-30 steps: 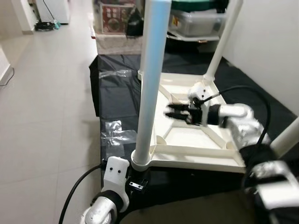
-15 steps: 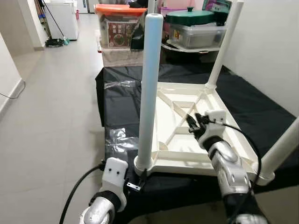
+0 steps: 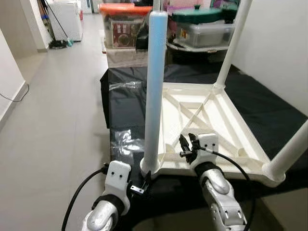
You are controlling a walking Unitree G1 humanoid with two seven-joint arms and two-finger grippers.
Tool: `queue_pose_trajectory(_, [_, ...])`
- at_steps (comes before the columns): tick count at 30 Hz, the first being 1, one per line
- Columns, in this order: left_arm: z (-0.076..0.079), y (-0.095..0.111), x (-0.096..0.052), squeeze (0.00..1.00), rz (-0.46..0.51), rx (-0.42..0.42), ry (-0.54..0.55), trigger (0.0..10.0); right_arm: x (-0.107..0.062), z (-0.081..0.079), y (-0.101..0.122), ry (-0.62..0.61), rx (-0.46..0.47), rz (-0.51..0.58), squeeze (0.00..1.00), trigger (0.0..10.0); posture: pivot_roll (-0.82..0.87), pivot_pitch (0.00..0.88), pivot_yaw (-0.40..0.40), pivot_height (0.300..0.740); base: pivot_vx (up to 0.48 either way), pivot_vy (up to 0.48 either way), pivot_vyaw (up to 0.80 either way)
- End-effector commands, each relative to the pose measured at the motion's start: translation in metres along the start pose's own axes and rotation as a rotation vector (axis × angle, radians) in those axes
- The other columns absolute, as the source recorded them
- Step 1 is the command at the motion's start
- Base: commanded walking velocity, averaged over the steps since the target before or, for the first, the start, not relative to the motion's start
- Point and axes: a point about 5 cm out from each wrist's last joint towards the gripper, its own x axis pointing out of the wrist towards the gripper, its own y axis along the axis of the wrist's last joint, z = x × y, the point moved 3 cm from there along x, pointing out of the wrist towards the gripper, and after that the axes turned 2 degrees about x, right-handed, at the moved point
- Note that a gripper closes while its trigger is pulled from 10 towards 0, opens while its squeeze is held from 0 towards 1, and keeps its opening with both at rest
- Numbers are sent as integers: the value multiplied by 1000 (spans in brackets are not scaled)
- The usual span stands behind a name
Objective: Building children table
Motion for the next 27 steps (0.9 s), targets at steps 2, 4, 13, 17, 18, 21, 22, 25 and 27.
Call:
queue_pose_trajectory(2, [0,-5,-1,0,-15,-1,1,10000,-3,-4,0,-4,-30,-3,0,10000,34,0,-40,740,-332,0,0])
queue_pose_trajectory(4, [0,-6,0,0,-17,0,0,10000,-5,-4,-1,-22,-34,-4,0,10000,31,0,-38,740,-332,0,0])
queue_pose_trajectory(13, [-1,-8,2,0,-21,7,1,10000,-14,-6,-4,-43,-45,-9,0,10000,31,0,-35,740,0,0,0])
queue_pose_trajectory(17, [-2,-7,2,0,-18,14,1,10000,-16,-7,-5,-52,-41,-15,0,10000,30,0,-34,740,0,0,0])
queue_pose_trajectory(18, [-2,-7,2,0,-18,14,1,10000,-16,-7,-5,-52,-41,-15,0,10000,30,0,-34,740,0,0,0])
queue_pose_trajectory(21, [-2,-7,2,0,-18,19,1,10000,-16,-7,-5,-53,-41,-15,0,10000,30,0,-34,740,0,0,0])
queue_pose_trajectory(22, [-2,-7,2,0,-19,27,0,10000,-16,-7,-6,-51,-40,-21,0,10000,30,0,-36,740,0,0,0])
queue_pose_trajectory(25, [-2,-7,3,0,-20,33,5,10000,-16,-8,-9,-51,-37,-32,0,10000,29,0,-38,740,0,0,0])
queue_pose_trajectory(27, [-3,-8,3,0,-24,24,16,10000,-16,-8,-10,-48,-35,-37,0,10000,29,0,-38,740,0,0,0])
